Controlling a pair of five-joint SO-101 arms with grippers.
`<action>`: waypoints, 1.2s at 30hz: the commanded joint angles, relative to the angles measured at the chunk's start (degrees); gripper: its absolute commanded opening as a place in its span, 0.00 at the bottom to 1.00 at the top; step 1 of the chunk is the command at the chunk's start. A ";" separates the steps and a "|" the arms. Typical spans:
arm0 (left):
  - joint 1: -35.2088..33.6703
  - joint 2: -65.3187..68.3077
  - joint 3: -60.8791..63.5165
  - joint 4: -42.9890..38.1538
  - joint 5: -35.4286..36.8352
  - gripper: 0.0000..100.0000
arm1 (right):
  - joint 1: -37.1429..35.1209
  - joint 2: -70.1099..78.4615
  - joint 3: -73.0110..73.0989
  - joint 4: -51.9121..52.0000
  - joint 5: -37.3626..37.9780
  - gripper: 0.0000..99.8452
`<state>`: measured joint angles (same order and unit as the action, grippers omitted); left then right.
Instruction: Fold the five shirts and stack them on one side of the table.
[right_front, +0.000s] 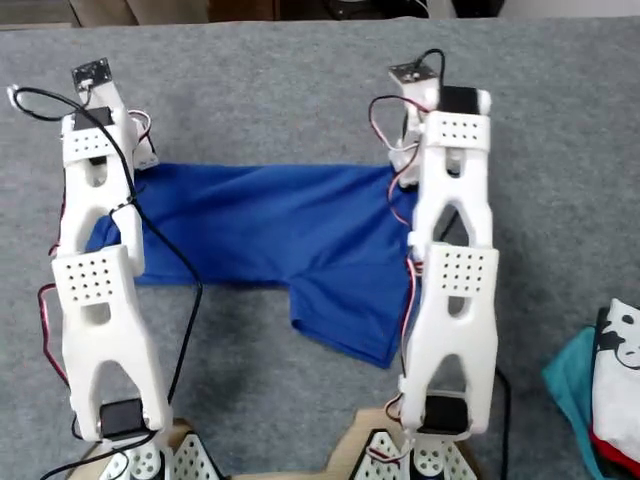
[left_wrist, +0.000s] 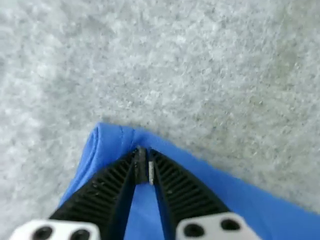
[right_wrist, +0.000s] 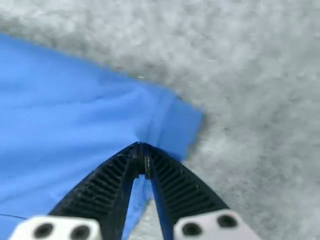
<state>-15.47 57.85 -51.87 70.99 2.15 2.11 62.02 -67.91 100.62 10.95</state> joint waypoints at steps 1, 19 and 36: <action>-0.26 1.80 -5.27 -0.53 0.62 0.02 | 3.21 -0.22 -0.22 -0.97 0.62 0.01; -0.70 6.29 -18.37 6.77 0.35 0.03 | 5.23 3.91 -17.36 1.67 2.64 0.01; -1.05 3.47 -30.68 30.07 -8.62 0.02 | -6.11 -33.54 24.31 1.49 2.46 0.01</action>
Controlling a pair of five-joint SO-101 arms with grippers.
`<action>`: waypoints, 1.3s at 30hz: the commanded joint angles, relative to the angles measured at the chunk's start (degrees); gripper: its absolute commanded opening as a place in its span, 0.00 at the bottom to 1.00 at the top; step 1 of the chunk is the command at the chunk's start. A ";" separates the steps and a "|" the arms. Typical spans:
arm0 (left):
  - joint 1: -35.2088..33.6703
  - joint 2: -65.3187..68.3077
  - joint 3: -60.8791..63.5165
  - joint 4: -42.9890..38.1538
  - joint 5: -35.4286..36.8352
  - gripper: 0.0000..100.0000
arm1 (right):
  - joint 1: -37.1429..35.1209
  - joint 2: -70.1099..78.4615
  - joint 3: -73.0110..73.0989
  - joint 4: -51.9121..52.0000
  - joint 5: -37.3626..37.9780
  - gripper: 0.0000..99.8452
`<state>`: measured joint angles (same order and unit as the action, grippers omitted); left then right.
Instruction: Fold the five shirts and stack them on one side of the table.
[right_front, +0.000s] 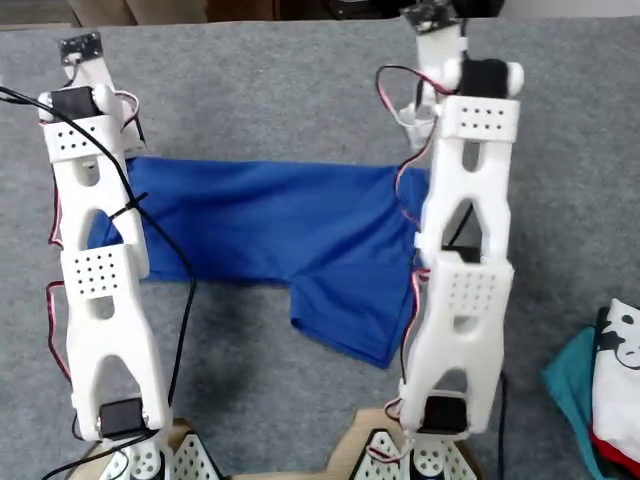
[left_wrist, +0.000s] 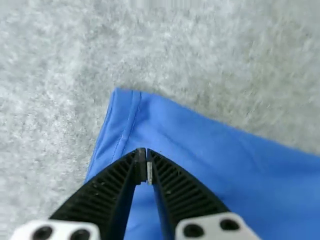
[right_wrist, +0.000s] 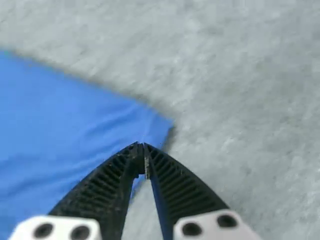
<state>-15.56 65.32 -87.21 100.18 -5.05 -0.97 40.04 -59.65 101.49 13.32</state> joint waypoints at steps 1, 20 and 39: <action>-0.97 -5.23 8.18 0.88 -2.20 0.02 | -4.09 -13.67 21.14 0.53 -0.26 0.01; -3.34 -9.01 26.81 -8.44 -6.42 0.02 | -0.57 -18.24 67.74 -28.57 -3.34 0.01; -6.77 -7.16 19.78 -8.00 -8.18 0.02 | -1.10 -18.68 58.42 -22.07 1.05 0.01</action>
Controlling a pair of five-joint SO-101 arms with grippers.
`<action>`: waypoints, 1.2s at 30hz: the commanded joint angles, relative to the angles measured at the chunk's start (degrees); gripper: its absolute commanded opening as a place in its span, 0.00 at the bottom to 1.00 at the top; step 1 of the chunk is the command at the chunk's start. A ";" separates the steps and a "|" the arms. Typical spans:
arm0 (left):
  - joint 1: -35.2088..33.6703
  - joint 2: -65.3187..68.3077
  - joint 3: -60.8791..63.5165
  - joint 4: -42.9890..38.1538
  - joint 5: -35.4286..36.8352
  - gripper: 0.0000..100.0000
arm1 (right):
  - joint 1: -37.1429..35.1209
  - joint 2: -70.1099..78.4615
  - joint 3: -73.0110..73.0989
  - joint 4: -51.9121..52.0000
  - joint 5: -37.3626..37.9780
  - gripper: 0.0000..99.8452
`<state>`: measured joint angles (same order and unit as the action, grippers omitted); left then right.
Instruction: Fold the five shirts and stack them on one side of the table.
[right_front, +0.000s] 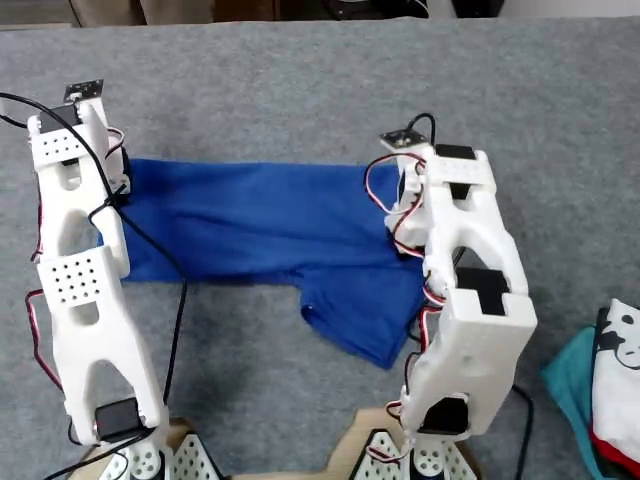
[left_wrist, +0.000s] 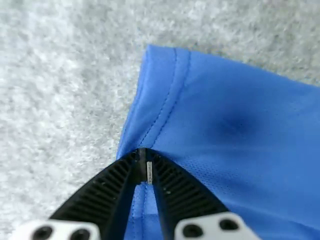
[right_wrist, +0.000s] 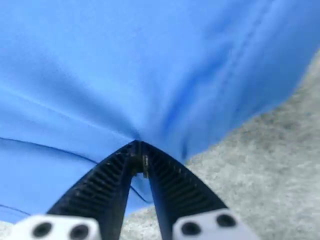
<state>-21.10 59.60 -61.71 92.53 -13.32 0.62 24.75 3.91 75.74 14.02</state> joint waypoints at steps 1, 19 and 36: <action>-0.70 -1.45 -7.82 -0.26 0.44 0.02 | -3.74 -3.38 -6.90 5.54 0.35 0.01; 2.11 -1.54 -20.40 8.44 -1.85 0.02 | -14.99 -15.16 -6.81 26.20 24.26 0.01; 2.20 -29.76 31.47 3.69 3.78 0.02 | -28.62 -41.89 37.58 -2.64 29.45 0.01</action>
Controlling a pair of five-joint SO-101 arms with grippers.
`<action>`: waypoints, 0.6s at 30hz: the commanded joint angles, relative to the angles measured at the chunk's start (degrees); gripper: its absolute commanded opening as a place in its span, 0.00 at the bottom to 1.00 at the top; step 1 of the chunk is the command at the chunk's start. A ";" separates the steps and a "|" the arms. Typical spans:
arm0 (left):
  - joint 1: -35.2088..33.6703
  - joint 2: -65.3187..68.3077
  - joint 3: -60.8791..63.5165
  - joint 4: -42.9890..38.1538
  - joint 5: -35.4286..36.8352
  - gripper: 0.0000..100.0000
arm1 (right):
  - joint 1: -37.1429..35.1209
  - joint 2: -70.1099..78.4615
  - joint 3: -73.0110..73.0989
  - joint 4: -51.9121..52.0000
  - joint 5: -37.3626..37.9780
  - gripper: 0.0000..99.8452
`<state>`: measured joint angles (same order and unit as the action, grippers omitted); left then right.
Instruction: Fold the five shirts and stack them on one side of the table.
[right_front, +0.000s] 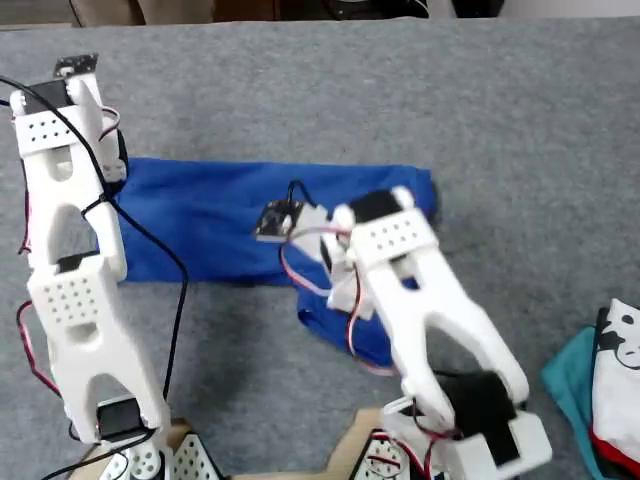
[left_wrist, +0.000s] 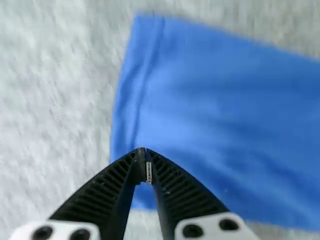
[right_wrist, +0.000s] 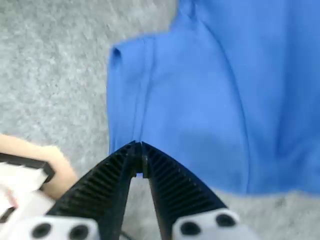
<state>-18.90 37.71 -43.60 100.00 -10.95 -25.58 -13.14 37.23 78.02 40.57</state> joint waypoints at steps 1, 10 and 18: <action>-0.62 -9.54 18.73 -7.38 1.49 0.02 | -3.12 -4.44 5.67 -5.19 2.90 0.01; -1.58 -27.47 54.07 -35.25 -0.18 0.02 | -4.26 -4.44 12.62 -11.60 2.81 0.09; -2.20 -29.14 61.10 -45.36 3.43 0.02 | -4.26 -4.44 21.32 -16.44 3.08 0.19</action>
<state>-20.13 11.78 17.23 56.75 -8.84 -29.10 -15.78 56.13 63.69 42.77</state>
